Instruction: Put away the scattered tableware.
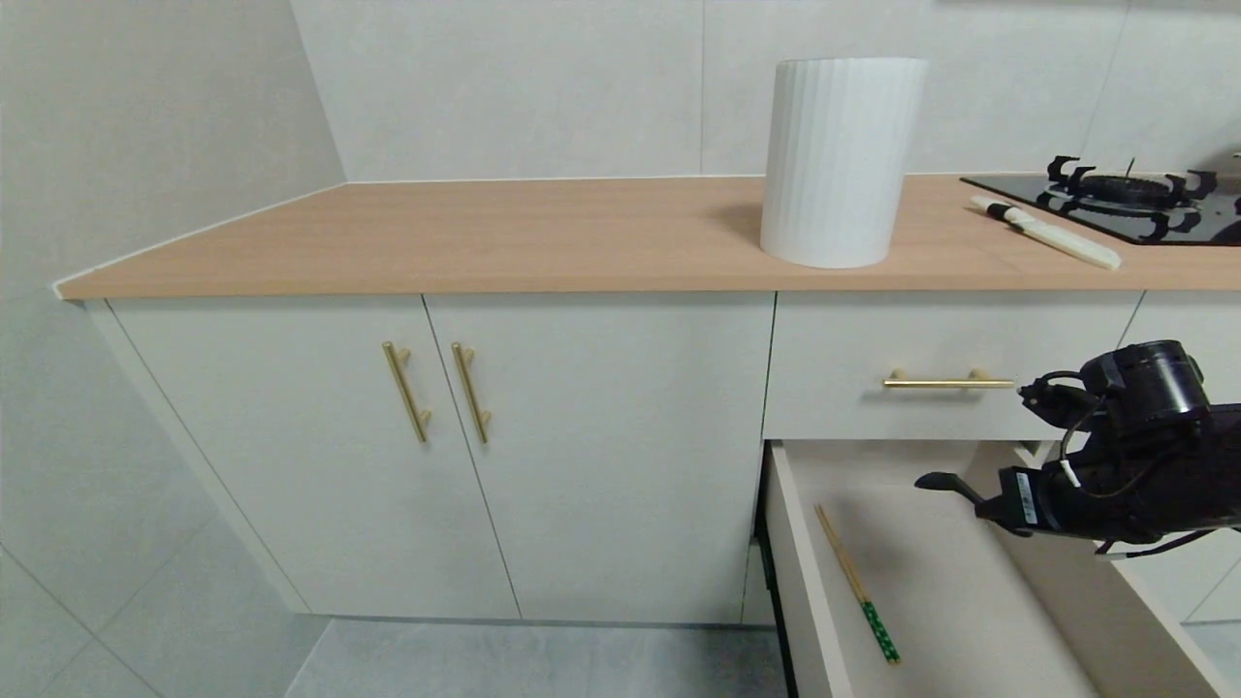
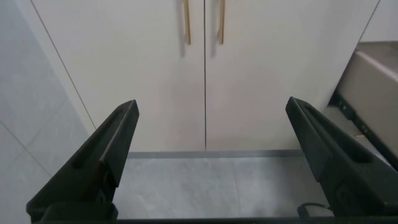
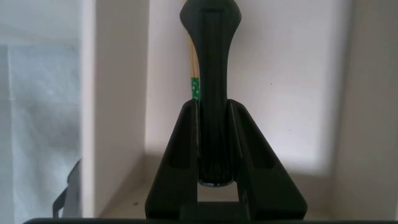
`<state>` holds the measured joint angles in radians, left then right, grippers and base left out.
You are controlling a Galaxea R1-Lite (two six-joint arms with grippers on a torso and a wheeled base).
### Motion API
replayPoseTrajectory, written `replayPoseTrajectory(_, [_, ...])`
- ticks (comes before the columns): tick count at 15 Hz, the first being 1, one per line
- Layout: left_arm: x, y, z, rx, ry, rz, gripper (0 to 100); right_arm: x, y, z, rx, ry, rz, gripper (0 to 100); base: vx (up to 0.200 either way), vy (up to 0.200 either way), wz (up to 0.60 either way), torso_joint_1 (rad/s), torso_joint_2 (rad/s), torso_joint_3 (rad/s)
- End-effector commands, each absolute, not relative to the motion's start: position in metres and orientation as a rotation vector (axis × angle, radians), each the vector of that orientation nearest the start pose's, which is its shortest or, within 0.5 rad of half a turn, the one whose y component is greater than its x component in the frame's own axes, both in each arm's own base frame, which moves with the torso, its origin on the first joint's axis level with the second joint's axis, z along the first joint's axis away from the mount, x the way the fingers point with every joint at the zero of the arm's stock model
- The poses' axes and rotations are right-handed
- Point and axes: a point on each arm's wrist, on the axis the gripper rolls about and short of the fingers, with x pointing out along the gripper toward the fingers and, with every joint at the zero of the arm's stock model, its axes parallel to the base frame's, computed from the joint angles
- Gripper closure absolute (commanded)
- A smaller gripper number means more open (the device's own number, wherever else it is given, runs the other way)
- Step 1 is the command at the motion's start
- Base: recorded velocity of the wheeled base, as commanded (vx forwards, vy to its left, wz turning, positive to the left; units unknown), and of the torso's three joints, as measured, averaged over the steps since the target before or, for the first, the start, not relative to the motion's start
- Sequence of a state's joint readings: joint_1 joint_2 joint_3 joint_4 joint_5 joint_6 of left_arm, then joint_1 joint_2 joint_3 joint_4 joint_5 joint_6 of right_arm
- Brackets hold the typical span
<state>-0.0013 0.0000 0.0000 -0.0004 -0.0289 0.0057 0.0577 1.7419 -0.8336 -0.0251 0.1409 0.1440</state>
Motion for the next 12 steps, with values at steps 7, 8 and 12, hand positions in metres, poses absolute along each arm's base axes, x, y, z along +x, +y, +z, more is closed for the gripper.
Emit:
replayPoseTrajectory(7, [-0.023, -0.001, 0.076, 0.006, 0.001, -0.031, 0, 0.291, 0.02, 0.117, 0.169, 0.882, 0.121, 100, 0.0, 0.0, 0.0, -0.013, 0.07, 0.05])
replayPoseTrajectory(8, [-0.023, -0.001, 0.076, 0.006, 0.0, -0.031, 0, 0.294, 0.02, 0.108, 0.164, 0.879, 0.112, 100, 0.0, 0.0, 0.0, 0.0, 0.0, 0.0])
replayPoseTrajectory(12, [-0.023, -0.001, 0.076, 0.006, 0.0, -0.031, 0, 0.322, 0.024, 0.047, 0.127, 0.873, 0.037, 100, 0.0, 0.0, 0.0, 0.0, 0.0, 0.0])
